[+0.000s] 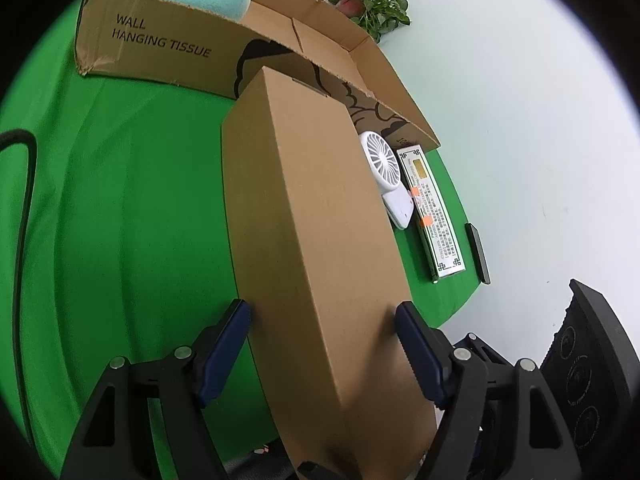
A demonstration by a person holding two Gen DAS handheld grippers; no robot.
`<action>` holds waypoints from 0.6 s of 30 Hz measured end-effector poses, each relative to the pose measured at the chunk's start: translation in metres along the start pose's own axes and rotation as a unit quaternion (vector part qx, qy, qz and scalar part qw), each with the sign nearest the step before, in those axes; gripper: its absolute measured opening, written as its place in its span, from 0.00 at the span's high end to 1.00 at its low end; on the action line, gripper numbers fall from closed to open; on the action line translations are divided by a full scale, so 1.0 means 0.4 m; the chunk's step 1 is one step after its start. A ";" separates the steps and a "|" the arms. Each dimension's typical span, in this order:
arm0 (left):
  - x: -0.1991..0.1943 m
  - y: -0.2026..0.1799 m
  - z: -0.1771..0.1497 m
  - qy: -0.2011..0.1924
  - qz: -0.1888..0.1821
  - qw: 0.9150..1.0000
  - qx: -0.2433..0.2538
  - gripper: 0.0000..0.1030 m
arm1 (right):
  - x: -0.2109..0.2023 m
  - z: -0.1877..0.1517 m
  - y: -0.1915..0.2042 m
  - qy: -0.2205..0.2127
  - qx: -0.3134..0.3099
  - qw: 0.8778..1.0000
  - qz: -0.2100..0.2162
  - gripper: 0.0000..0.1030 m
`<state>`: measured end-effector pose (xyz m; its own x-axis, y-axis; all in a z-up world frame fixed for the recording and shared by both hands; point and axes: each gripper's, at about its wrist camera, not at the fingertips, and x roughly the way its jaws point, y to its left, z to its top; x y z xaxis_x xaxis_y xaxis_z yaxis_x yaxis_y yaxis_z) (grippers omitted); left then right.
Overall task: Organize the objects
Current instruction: 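Grasp the long brown box with the left gripper while the right gripper grasps it too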
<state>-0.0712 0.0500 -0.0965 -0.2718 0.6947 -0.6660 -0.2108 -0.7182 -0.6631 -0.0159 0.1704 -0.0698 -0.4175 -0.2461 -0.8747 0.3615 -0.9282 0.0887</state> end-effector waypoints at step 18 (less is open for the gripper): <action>0.010 -0.031 -0.019 0.004 0.011 0.999 -0.037 0.21 | -0.052 -0.028 -0.107 -0.036 0.040 0.995 0.082 0.16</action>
<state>-0.0625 0.0618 -0.0934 -0.2681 0.6788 -0.6837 -0.1342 -0.7290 -0.6712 -0.0136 0.2183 -0.0608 -0.4175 -0.4135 -0.8091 0.3630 -0.8922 0.2687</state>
